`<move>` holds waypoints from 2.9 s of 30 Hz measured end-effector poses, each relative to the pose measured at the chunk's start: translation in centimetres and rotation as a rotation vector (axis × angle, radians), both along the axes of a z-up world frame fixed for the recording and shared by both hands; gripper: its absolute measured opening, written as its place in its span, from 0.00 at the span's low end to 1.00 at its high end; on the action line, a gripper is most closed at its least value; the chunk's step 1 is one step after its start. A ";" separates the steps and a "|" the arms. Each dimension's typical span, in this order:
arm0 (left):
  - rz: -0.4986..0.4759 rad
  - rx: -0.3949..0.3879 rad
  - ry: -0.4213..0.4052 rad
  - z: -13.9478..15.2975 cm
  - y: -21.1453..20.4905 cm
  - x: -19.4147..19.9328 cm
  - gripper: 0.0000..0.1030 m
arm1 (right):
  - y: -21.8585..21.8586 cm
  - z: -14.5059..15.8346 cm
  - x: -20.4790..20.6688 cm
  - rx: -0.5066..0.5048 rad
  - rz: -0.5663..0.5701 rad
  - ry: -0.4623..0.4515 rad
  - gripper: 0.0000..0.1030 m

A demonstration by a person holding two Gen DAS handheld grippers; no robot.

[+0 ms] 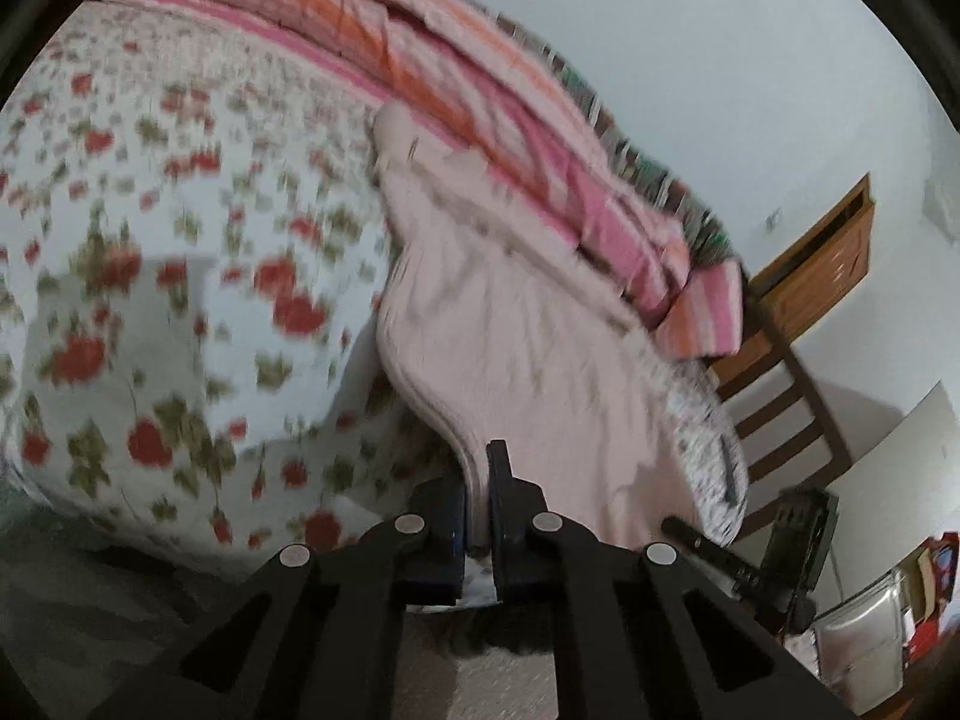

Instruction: Fold small clothes

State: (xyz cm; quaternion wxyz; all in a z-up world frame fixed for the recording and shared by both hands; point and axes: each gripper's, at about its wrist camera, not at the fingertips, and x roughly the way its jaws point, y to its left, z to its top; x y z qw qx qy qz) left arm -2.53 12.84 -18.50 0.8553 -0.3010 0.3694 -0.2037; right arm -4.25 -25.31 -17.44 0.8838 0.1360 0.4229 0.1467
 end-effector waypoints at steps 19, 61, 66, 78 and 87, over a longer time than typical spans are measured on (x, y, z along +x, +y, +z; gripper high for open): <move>0.123 0.073 -0.178 11.1 -0.7 10.7 0.06 | -5.2 10.4 9.9 0.362 -0.108 -0.201 0.05; 0.196 0.308 -0.034 4.8 -4.0 30.7 0.54 | -4.4 4.5 29.8 0.070 -0.131 -0.039 0.44; 0.184 0.339 -0.054 4.9 -4.2 25.5 0.65 | -3.8 4.9 24.7 -0.014 -0.090 -0.035 0.44; 0.105 0.181 0.035 0.6 -2.1 17.0 0.65 | -2.4 1.4 17.5 0.047 -0.055 0.060 0.51; 0.101 0.019 0.030 -0.3 -2.1 20.2 0.66 | -2.4 0.0 20.7 0.188 -0.152 0.077 0.62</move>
